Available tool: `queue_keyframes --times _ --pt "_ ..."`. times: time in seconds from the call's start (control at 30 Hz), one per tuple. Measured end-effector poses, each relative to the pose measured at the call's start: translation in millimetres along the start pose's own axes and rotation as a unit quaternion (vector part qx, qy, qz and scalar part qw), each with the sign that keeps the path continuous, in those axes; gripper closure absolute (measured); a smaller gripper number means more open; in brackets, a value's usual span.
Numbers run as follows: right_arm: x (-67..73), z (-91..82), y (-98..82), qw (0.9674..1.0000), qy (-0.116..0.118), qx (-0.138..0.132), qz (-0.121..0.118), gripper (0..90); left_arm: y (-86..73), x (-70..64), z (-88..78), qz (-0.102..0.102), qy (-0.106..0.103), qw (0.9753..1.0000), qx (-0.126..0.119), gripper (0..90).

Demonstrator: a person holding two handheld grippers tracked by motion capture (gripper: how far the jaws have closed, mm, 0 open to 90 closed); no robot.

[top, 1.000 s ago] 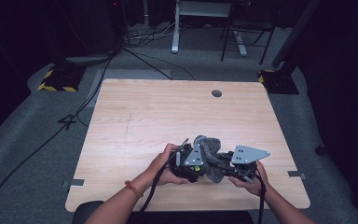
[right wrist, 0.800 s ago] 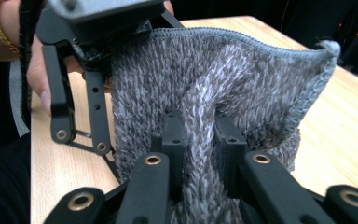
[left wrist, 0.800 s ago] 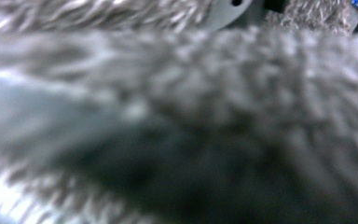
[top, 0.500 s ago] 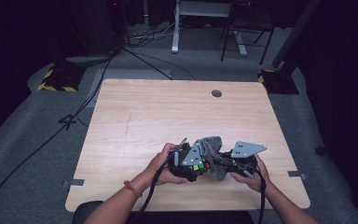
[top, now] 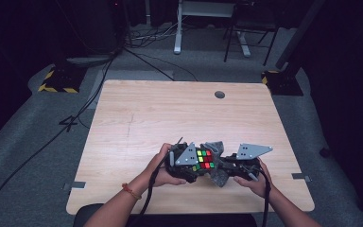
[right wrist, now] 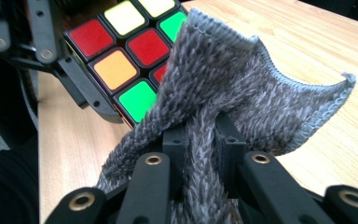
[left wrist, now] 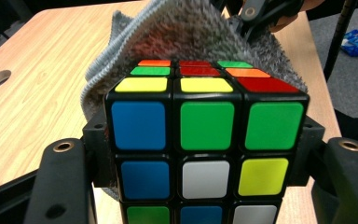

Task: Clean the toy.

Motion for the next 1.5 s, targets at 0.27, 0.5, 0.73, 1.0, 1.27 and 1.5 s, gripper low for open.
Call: queue_keyframes --times 0.27,0.5,0.73,1.0,1.27,1.5 --pt "0.8 -3.1 6.8 0.9998 -0.007 -0.012 -0.011 78.6 -9.0 -0.5 9.3 -0.003 0.008 0.9995 0.03 32.6" --pt "-2.4 0.9 7.9 0.9997 -0.017 -0.011 -0.017 78.5 -15.5 0.6 16.6 -0.007 0.011 0.9987 0.049 33.0" --pt "-6.5 1.3 5.2 0.9994 -0.028 -0.008 -0.017 78.4 -17.8 2.1 23.3 -0.013 0.023 0.9983 0.052 33.2" --pt "-6.5 9.6 -12.5 0.9996 -0.017 0.021 -0.01 78.5 -1.1 7.3 8.5 -0.009 0.035 0.9992 0.016 33.2" --pt "-2.5 3.5 5.4 0.9991 -0.028 -0.007 -0.03 78.5 -8.0 3.0 12.9 -0.011 0.022 0.9993 0.029 33.2" --pt "-7.6 11.2 -9.3 0.9982 -0.049 0.021 -0.029 78.3 4.1 -4.8 7.9 0.024 0.017 0.9994 0.02 33.2"
Point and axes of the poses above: each handheld gripper's, and its own axes: z roughly forward along the jaws, y roughly out of its top, x roughly to its left, the point moved 8 cm from there along z, roughly forward along the jaws, and after that the axes turned 12 degrees about -x, right-handed, at the moved point
